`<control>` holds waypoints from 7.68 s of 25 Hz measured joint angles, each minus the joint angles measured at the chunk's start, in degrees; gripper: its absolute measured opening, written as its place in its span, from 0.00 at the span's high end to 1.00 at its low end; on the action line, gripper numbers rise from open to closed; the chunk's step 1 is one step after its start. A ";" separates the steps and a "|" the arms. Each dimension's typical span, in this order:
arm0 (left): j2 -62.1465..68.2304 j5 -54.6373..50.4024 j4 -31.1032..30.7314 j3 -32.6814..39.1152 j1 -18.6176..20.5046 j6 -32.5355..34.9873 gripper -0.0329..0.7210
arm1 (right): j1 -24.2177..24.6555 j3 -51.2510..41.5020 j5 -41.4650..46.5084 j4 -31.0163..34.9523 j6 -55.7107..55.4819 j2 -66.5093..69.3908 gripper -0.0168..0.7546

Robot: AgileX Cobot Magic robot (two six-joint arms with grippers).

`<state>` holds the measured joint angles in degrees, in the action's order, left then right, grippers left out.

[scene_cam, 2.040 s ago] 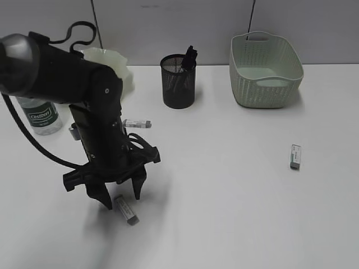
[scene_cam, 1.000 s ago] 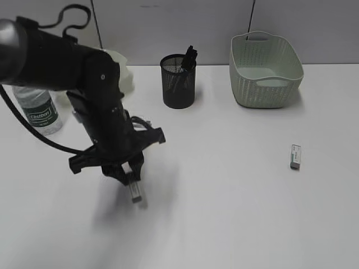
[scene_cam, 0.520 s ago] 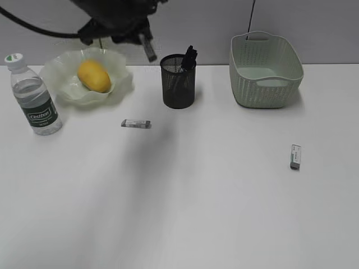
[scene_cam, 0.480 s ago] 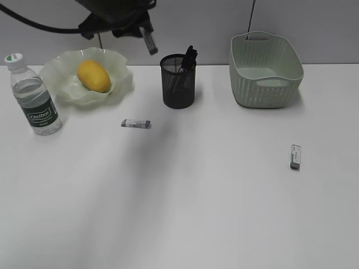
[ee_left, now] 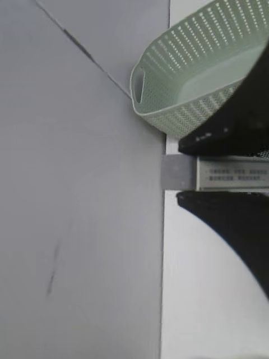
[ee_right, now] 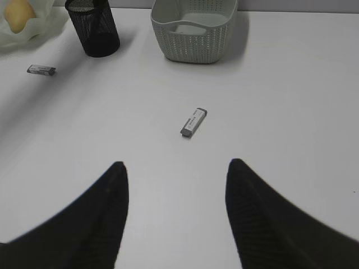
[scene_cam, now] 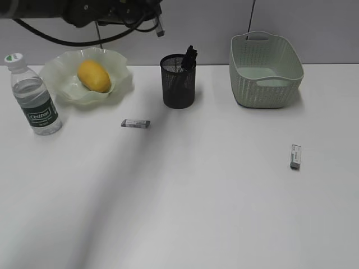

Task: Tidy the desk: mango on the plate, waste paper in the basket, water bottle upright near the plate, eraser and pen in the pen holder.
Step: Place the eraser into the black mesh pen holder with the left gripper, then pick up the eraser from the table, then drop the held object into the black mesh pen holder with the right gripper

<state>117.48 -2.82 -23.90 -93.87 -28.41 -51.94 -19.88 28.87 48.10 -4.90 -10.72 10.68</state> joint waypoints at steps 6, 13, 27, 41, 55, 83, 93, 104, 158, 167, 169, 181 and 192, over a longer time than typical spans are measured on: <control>5.55 11.87 -6.05 0.00 0.11 0.05 0.75 | 0.00 0.00 0.00 0.00 0.00 0.00 0.40; 10.45 13.84 -6.01 0.00 1.71 0.22 0.75 | 0.00 0.00 0.00 0.00 0.00 0.00 0.40; 11.45 14.57 -5.82 0.00 2.03 0.33 0.56 | 0.00 0.00 0.00 0.00 0.00 0.00 0.40; -4.46 -15.47 -5.75 0.00 -2.05 6.74 0.54 | 0.00 0.00 -0.12 0.00 0.00 0.00 0.40; -14.78 -54.47 15.50 1.75 -3.09 40.90 0.37 | 0.00 -0.06 -0.18 0.00 0.00 0.00 0.40; -85.68 -48.12 33.61 60.48 14.96 49.86 0.40 | 0.00 0.11 -0.32 -0.23 -0.06 1.41 0.40; -96.06 -49.78 32.16 62.61 14.96 49.86 0.40 | 0.00 4.70 0.36 -1.15 -1.69 30.92 0.40; -96.06 -45.90 31.05 62.78 14.96 49.86 0.40 | 0.00 19.71 -0.09 -1.57 -3.62 62.81 0.40; -108.24 -50.01 30.46 62.82 14.96 50.02 0.46 | 9.17 41.78 -6.66 5.21 -12.56 107.76 0.75; -108.24 -50.01 30.42 62.82 14.96 50.02 0.46 | 4.50 42.82 -14.65 6.78 -4.81 94.94 0.75; -108.24 -50.01 30.42 62.82 14.96 50.02 0.46 | 2.25 45.65 -18.23 7.18 -4.11 93.64 0.75; -108.24 -50.01 29.73 62.82 14.96 50.02 0.46 | -9.04 73.57 -26.44 7.61 1.58 104.61 0.75; -108.24 -50.01 29.61 62.82 14.96 50.02 0.46 | -10.22 78.42 -29.64 5.99 2.20 119.06 0.75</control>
<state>9.23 -52.84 5.72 -31.04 -13.45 -1.92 -30.10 107.29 18.46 1.09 -8.52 129.74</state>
